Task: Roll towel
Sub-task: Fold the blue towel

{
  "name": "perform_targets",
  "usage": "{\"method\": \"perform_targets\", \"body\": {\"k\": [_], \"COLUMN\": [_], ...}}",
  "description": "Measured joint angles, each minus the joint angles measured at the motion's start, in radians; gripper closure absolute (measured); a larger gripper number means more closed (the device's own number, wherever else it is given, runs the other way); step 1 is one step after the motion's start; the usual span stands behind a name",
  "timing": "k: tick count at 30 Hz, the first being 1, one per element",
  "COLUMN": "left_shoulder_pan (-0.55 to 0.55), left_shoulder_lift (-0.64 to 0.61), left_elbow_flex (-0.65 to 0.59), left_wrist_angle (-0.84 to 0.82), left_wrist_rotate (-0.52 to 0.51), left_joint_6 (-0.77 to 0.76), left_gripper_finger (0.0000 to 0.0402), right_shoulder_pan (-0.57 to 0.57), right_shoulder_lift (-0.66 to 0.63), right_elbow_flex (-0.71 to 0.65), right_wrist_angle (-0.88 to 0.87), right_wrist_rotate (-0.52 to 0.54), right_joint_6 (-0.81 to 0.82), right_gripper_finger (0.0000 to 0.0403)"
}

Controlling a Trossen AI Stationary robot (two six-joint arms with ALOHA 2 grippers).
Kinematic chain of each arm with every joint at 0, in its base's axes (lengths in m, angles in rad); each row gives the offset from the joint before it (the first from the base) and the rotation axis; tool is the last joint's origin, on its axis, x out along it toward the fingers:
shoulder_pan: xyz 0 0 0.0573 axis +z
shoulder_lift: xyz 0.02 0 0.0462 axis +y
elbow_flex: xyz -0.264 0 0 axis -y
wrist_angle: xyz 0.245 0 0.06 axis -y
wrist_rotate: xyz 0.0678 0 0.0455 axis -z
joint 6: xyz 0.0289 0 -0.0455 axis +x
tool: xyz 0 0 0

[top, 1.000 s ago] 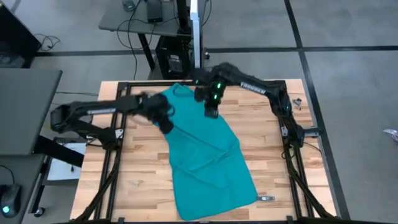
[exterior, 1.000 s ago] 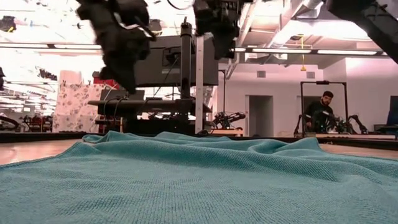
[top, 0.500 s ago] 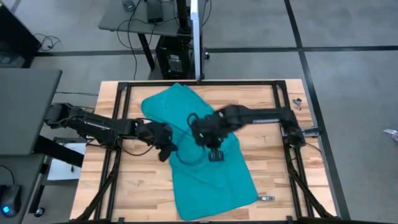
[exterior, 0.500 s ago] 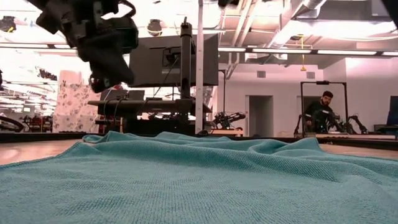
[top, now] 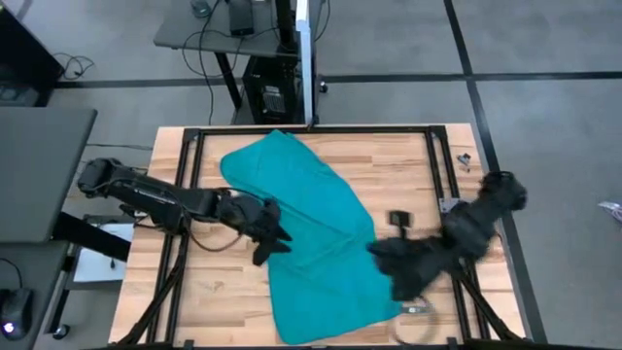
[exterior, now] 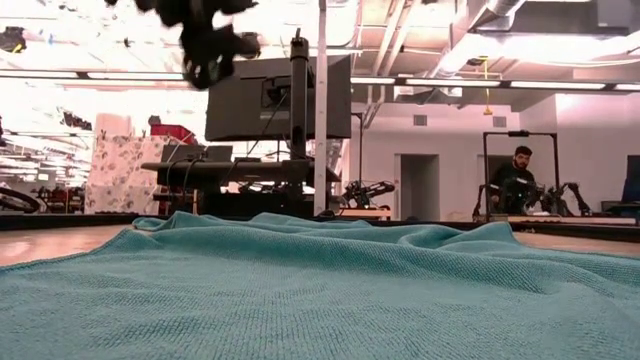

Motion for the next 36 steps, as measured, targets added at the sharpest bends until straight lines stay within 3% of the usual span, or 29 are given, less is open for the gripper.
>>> {"method": "perform_targets", "body": {"k": [5,10,15,24,29,36], "left_shoulder_pan": [-0.129,-0.230,-0.300,-0.365,-0.424,-0.541], "left_shoulder_lift": [0.176,0.339,0.476,0.660,0.673,0.670], "left_elbow_flex": [0.192,0.291,0.291,0.293,0.295,0.293], "left_wrist_angle": [-0.268,-0.286,-0.277,-0.084,-0.092,-0.113], "left_wrist_rotate": [-0.101,-0.115,-0.151,-0.164,-0.191,-0.195], "left_joint_6": [-0.076,-0.247,-0.457,-0.644,-0.739,-0.925], "left_gripper_finger": [0.0218,0.0221,0.0222,0.0222,0.0222,0.0222], "right_shoulder_pan": [0.214,0.309,0.273,0.147,0.109,0.119], "right_shoulder_lift": [-0.100,-0.090,-0.020,0.082,0.178,0.292], "right_elbow_flex": [-0.282,-0.445,-0.609,-0.931,-0.968,-0.966], "right_wrist_angle": [0.135,0.294,0.414,1.012,1.186,1.548], "right_wrist_rotate": [0.073,0.094,0.078,-0.089,-0.200,-0.224], "right_joint_6": [0.279,0.450,0.586,0.582,0.580,0.586], "right_gripper_finger": [0.0403,0.0403,0.0403,0.0403,0.0403,0.0403]}}
